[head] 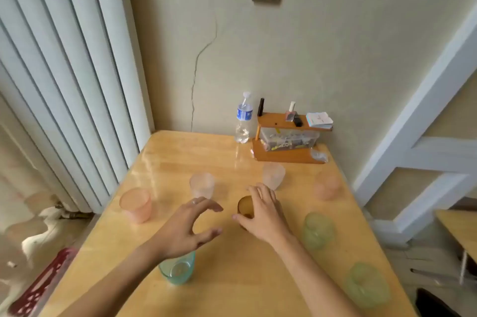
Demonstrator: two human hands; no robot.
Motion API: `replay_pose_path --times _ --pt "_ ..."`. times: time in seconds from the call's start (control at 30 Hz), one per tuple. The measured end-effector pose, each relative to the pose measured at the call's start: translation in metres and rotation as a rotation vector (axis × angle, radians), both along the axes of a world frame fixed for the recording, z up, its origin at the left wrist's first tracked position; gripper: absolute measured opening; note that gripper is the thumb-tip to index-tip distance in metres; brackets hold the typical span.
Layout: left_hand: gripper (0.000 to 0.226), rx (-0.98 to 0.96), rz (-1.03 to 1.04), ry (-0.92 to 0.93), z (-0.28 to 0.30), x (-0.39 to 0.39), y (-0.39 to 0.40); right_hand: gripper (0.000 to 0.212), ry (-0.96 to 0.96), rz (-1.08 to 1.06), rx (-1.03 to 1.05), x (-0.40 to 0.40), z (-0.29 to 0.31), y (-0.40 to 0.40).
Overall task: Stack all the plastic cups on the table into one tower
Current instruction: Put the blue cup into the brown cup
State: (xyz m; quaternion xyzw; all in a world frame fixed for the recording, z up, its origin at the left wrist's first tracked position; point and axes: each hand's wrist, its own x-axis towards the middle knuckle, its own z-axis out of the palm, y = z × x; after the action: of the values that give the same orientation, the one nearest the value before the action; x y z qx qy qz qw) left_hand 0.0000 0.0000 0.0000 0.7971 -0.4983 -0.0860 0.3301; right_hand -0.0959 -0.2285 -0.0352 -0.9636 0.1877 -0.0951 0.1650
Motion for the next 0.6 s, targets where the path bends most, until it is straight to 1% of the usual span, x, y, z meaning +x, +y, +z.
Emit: replay_pose_path --times 0.13,0.23,0.3,0.43,0.6 --pt "0.038 -0.056 0.021 -0.063 -0.03 0.005 -0.005 0.076 -0.096 -0.034 0.102 0.004 -0.042 -0.002" --pt "0.032 -0.028 0.024 -0.115 -0.052 0.004 -0.008 0.074 -0.266 -0.037 0.189 0.004 -0.065 -0.003" --pt "0.026 -0.002 0.047 -0.156 -0.058 0.006 -0.01 0.076 -0.338 -0.053 0.235 0.0 -0.069 -0.001" --pt "0.015 -0.022 0.105 -0.159 -0.063 0.008 -0.012 0.077 -0.342 -0.067 0.309 -0.014 -0.073 0.019" --pt "0.013 -0.033 0.164 -0.171 -0.047 0.003 -0.004 0.076 -0.349 -0.072 0.279 -0.033 -0.073 0.047"
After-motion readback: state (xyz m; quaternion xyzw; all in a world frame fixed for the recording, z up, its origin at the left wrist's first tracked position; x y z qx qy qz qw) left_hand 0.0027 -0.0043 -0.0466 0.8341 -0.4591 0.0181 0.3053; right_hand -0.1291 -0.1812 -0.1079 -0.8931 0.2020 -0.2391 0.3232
